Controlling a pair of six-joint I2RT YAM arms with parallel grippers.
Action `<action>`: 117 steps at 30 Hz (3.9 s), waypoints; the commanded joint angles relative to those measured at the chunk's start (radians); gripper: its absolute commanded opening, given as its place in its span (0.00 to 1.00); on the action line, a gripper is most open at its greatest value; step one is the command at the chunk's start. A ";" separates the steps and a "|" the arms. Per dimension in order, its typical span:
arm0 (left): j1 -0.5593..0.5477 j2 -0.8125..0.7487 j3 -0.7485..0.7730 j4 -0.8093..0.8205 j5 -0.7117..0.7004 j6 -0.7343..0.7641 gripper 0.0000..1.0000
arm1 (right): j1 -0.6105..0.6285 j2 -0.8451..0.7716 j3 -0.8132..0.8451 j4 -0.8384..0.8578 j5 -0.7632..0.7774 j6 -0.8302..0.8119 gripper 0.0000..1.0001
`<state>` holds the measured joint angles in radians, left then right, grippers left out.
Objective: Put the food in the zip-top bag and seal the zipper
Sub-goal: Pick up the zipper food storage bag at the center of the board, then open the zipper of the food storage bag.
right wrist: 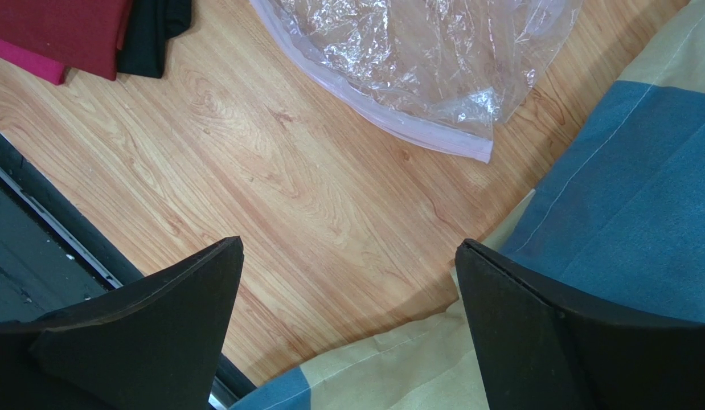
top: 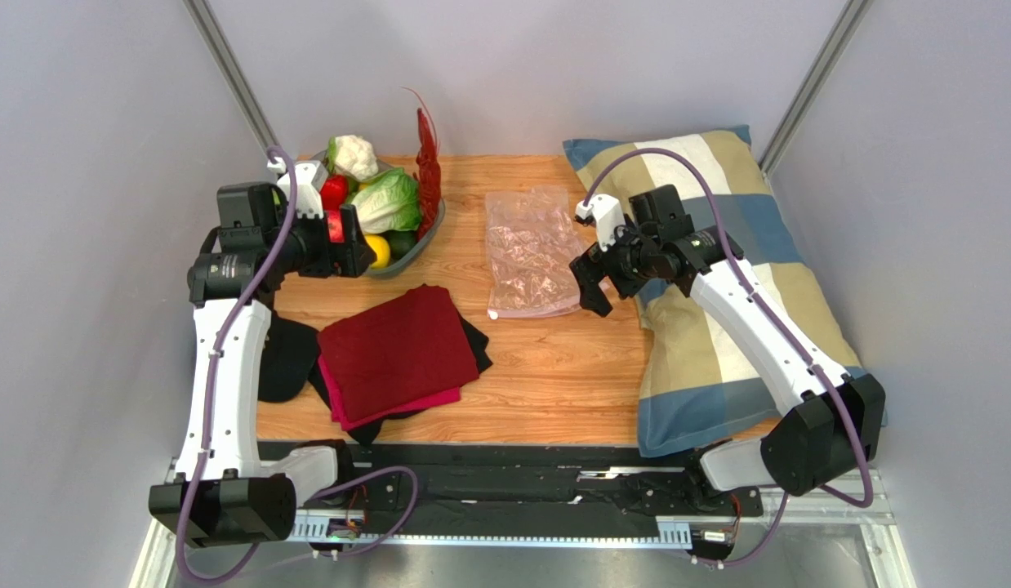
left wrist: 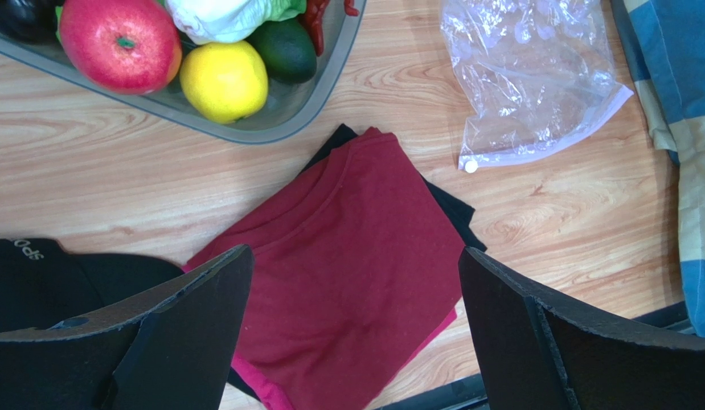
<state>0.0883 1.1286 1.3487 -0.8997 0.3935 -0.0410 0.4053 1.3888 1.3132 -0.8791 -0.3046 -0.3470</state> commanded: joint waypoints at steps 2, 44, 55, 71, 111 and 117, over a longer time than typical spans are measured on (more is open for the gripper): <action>0.002 -0.013 0.036 0.044 -0.028 -0.028 0.99 | 0.006 0.027 0.027 0.005 0.021 -0.069 1.00; 0.002 -0.159 -0.171 0.183 0.260 0.013 0.99 | 0.170 0.767 0.520 -0.086 0.139 -0.213 0.45; -0.024 -0.125 -0.189 0.252 0.294 0.023 0.99 | 0.084 0.650 0.603 -0.107 -0.097 0.032 0.00; -0.312 0.112 -0.062 0.547 0.130 -0.270 0.93 | -0.263 0.443 0.437 0.451 -0.616 1.184 0.00; -0.447 0.371 0.044 0.521 0.155 -0.445 0.21 | -0.065 0.317 0.216 0.677 -0.712 1.149 0.00; -0.463 0.384 0.075 0.506 0.189 -0.513 0.00 | -0.063 0.372 0.404 0.277 -0.540 0.837 0.63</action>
<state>-0.3599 1.5127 1.3712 -0.3882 0.5472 -0.5041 0.3416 1.7279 1.5627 -0.3569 -0.9485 0.7147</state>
